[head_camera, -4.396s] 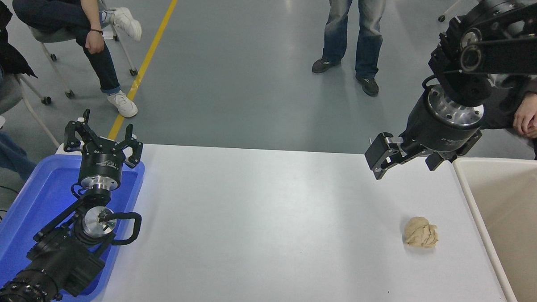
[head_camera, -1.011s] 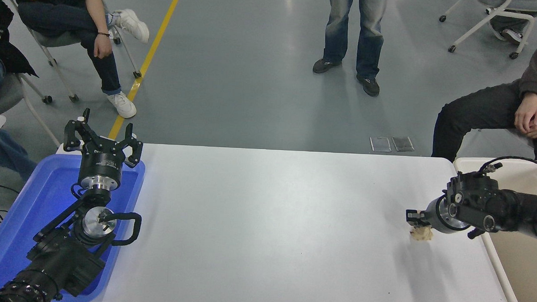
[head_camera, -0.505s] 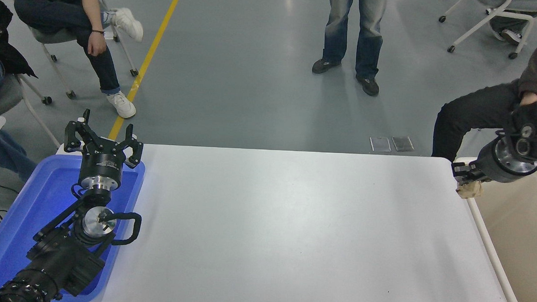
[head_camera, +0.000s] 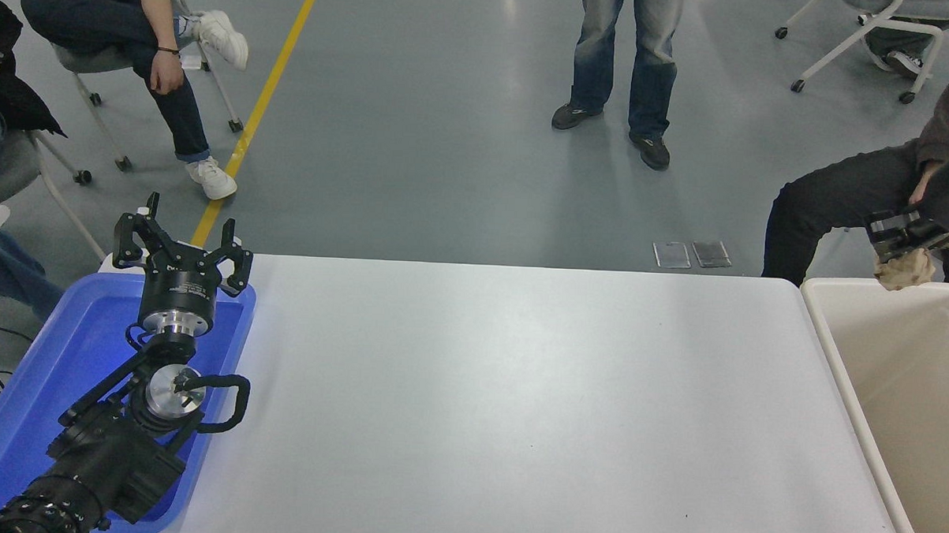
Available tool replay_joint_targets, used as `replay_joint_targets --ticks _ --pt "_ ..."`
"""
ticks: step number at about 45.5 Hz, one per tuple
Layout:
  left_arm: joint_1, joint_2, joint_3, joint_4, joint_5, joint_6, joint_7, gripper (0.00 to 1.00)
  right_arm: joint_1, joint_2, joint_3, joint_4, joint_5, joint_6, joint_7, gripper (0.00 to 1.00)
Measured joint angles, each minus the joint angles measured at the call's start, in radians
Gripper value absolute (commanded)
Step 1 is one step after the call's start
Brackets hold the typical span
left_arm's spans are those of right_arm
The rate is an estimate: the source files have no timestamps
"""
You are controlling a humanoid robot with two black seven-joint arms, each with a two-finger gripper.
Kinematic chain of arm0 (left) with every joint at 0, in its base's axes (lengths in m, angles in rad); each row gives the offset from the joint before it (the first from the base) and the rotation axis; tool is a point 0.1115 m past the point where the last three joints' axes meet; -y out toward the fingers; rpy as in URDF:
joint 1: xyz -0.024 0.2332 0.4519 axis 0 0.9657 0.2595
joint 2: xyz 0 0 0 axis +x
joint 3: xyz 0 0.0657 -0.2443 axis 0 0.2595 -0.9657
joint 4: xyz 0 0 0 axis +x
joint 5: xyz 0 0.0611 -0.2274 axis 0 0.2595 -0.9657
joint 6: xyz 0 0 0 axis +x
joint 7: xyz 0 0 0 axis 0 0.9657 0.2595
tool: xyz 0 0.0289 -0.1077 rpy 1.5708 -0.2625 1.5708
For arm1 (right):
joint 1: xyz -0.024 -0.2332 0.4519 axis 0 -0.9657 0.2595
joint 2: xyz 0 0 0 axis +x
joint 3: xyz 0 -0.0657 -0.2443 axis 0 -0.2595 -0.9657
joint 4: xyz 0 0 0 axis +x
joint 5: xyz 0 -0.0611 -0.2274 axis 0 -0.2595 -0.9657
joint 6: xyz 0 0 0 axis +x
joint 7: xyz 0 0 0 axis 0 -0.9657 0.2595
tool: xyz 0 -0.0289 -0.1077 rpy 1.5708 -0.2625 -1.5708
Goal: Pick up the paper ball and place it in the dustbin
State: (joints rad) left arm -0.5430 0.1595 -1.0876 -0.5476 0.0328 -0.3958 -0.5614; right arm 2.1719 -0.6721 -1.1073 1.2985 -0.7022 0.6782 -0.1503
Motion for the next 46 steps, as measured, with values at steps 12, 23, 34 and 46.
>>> replay_joint_targets --ticks 12,23,34,46 --pt "0.000 0.000 0.000 0.000 -0.001 0.000 0.000 0.99 -0.032 -0.036 -0.033 -0.053 -0.013 -0.001 -0.002 0.00" --pt "0.000 0.000 0.000 0.000 -0.001 0.000 0.000 0.99 -0.157 -0.121 -0.028 -0.219 -0.041 -0.001 0.013 0.00" --pt "0.000 0.000 0.000 0.000 -0.001 0.000 0.000 0.99 -0.423 -0.189 0.130 -0.454 -0.082 -0.004 0.047 0.00" --pt "0.000 0.000 0.000 0.000 0.000 0.000 0.000 0.99 -0.826 -0.161 0.432 -0.703 -0.103 -0.121 0.063 0.00"
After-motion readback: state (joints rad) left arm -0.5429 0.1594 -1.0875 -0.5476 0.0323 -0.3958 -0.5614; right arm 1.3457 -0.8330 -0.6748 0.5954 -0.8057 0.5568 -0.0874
